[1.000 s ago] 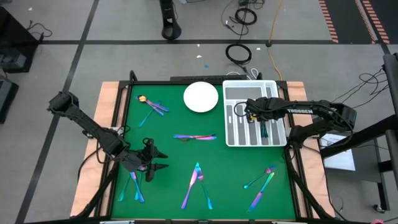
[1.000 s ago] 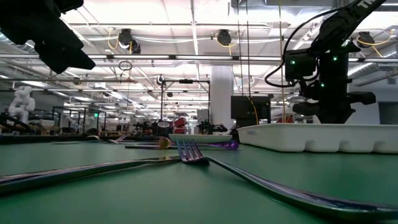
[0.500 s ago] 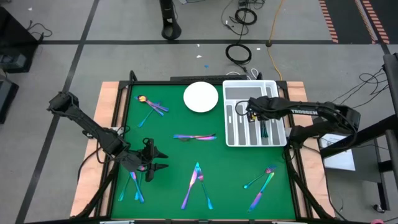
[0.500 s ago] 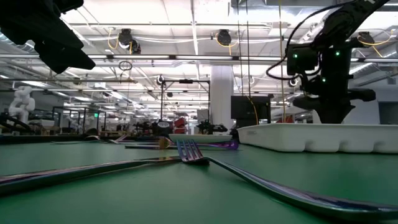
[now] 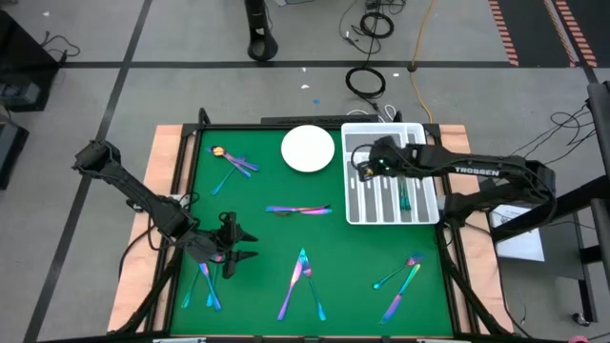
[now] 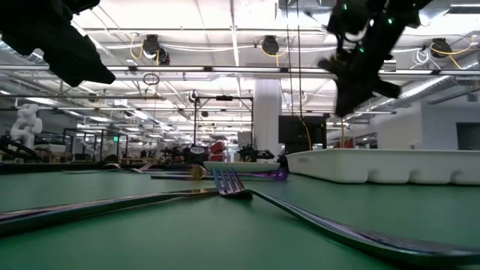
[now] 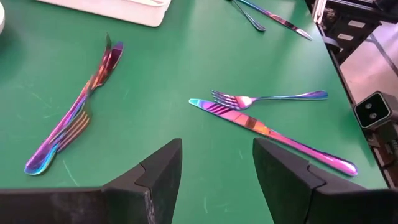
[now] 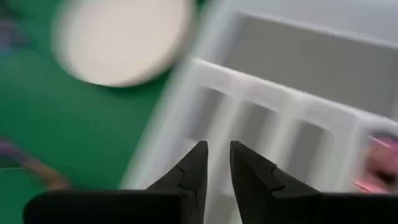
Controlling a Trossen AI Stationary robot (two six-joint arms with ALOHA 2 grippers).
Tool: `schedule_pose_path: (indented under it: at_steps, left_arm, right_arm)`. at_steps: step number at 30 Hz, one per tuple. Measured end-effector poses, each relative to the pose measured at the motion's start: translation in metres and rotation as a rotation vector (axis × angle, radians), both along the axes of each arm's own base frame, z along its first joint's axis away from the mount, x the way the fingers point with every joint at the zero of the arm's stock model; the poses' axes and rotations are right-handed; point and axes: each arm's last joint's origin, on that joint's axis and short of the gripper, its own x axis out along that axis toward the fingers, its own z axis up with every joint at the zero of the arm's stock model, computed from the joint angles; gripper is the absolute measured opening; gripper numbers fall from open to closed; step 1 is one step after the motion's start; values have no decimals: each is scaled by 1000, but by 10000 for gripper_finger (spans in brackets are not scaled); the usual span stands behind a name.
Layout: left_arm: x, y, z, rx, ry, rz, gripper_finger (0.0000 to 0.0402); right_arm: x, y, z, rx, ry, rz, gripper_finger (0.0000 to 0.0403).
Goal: Sort silverware
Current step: Put the iridescent spoon into the white silverware tray
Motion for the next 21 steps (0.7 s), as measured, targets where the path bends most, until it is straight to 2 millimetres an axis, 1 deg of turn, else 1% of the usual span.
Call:
schedule_pose_path:
  at_steps: [3,7,10,14,17,21]
  left_arm:
    - [-1,2,-1,11,1,37,199]
    - [-3,7,-7,-4,59,118,199]
    - [-6,13,-12,-21,117,178,199]
    - [-7,16,-15,-34,151,219,199]
    - [-7,17,-15,-39,157,233,199]
    - [-7,19,-15,-48,157,247,199]
  right_arm:
    - [23,11,11,-47,-121,87,59]
    - [56,28,13,-96,-212,218,59]
    - [81,41,7,-87,-238,337,59]
    - [112,55,-7,-65,-201,465,59]
    - [136,63,-17,-76,-160,524,59]
    - [166,69,-36,-102,-97,588,59]
